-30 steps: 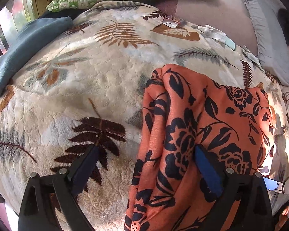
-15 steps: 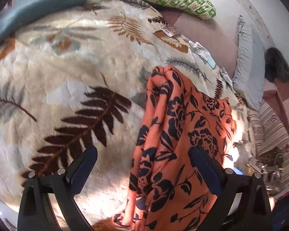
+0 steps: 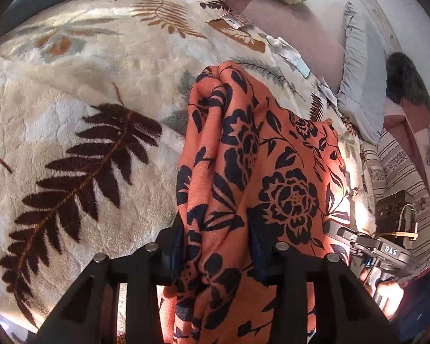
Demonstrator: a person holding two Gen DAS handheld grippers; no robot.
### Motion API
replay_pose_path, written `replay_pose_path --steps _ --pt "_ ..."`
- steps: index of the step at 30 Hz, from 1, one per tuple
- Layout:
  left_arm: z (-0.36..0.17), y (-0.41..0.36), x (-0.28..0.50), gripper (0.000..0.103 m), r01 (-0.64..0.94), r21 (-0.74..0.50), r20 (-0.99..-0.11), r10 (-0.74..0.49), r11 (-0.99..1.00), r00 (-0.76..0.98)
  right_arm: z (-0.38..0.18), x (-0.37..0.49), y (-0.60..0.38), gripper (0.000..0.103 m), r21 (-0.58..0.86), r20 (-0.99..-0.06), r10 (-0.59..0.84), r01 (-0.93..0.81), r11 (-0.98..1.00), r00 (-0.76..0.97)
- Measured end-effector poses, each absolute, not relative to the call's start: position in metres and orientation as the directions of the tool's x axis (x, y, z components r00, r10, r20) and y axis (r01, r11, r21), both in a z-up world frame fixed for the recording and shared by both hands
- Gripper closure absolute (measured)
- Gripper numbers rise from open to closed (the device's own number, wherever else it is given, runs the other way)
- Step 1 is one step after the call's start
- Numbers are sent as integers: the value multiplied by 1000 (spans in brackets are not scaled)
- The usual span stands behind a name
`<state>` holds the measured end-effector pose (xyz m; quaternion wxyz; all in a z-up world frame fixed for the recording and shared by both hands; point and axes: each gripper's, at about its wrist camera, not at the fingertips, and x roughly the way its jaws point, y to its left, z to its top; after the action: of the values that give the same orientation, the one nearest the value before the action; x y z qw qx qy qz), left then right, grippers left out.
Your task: Fold small clothes
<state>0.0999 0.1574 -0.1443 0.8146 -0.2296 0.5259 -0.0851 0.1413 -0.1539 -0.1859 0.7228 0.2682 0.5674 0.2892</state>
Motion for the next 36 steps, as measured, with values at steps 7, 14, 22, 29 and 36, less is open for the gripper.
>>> replay_pose_path --steps 7,14,22,29,36 --pt "-75 115 96 75 14 -351 -768 -297 936 568 -133 134 -159 64 647 -671 692 -247 722 265" --pt "-44 40 128 75 134 -391 -683 -384 911 621 -66 155 -225 65 608 -627 668 -285 741 401" --pt "-147 4 169 34 -27 -365 -842 -318 931 435 -149 197 -290 47 600 -733 583 -71 797 350" --pt "-95 32 131 30 7 -295 -798 -250 955 549 -126 170 -315 34 606 -686 548 -41 795 478" --pt "-147 9 137 26 24 -178 -906 -173 984 386 -103 146 -274 23 722 -562 708 -164 672 429"
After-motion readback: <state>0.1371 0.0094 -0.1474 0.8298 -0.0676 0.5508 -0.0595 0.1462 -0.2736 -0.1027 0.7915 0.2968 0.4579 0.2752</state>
